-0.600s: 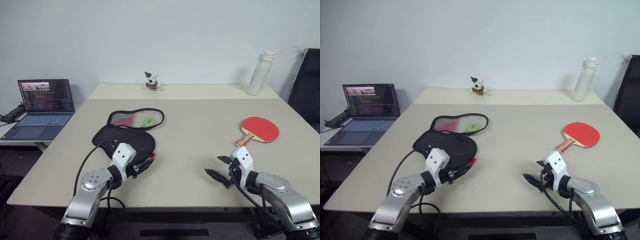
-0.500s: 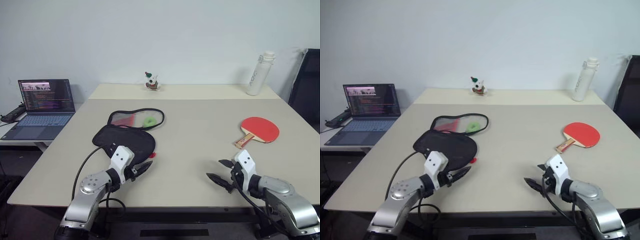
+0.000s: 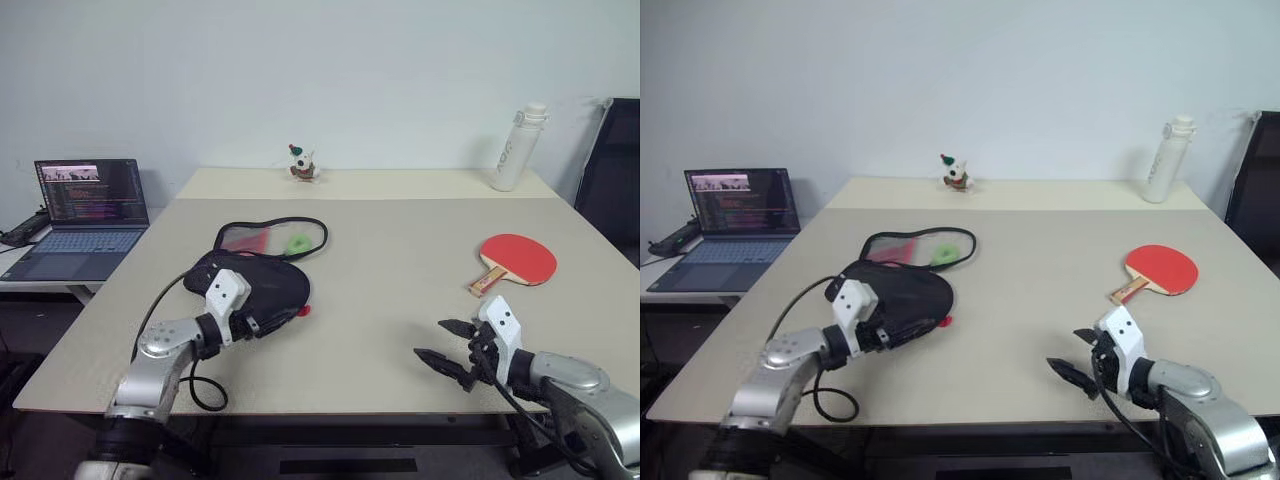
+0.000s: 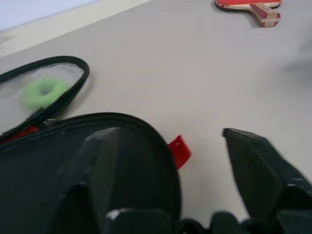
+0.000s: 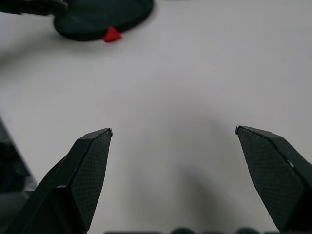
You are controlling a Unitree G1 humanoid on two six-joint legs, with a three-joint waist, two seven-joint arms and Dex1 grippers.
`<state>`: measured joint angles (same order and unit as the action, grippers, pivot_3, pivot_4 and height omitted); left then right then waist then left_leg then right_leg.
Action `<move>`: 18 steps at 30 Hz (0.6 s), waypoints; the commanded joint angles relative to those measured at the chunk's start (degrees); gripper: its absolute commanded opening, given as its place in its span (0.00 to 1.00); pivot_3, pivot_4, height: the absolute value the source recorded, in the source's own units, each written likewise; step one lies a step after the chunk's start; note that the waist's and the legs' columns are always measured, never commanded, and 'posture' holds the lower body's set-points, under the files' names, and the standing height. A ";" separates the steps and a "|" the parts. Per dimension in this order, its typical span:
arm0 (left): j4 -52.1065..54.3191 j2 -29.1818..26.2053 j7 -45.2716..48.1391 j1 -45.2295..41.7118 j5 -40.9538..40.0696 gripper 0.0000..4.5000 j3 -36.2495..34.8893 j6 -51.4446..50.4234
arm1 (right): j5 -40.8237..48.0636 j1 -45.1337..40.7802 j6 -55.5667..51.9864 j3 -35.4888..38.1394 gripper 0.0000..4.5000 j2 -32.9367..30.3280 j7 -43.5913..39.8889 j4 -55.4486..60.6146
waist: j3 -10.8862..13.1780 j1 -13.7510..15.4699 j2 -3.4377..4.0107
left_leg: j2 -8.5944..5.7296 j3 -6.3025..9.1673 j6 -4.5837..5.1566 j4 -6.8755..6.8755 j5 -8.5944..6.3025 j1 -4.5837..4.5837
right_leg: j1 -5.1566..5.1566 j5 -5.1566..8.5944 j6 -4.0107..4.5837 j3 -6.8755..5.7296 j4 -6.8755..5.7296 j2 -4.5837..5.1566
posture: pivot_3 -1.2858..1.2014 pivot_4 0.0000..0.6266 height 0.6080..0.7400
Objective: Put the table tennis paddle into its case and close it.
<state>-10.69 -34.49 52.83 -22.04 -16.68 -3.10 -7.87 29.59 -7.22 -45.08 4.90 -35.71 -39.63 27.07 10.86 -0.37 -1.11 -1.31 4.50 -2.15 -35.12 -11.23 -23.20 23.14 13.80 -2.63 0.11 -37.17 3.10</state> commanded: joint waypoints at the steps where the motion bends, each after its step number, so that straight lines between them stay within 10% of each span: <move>1: -3.76 -3.33 4.77 -1.63 0.33 0.99 -1.05 3.92 | 4.52 -2.16 -3.34 0.02 1.00 -0.70 -0.58 5.32 | 0.00 -0.08 0.00 | 0.01 0.00 0.00 0.00 0.00 0.00 | 0.00 0.00 0.00 -0.01 0.00 0.00 | 0.52 0.24 1.00; 18: -19.17 -6.32 11.63 -5.78 10.58 0.99 5.79 17.00 | -1.30 -3.04 1.92 -6.44 1.00 0.70 1.47 3.06 | -0.06 0.16 -0.10 | 0.06 0.05 0.00 0.02 0.00 -0.06 | 0.02 0.00 0.00 -0.05 0.06 0.03 | 0.52 0.24 1.00</move>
<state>-28.75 -40.82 64.38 -26.02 -6.75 2.45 7.09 28.44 -9.88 -44.65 -1.50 -35.06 -37.99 30.29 10.80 -0.21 -1.21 -1.26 4.55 -2.15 -35.10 -11.23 -23.26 23.17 13.80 -2.63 0.06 -37.11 3.13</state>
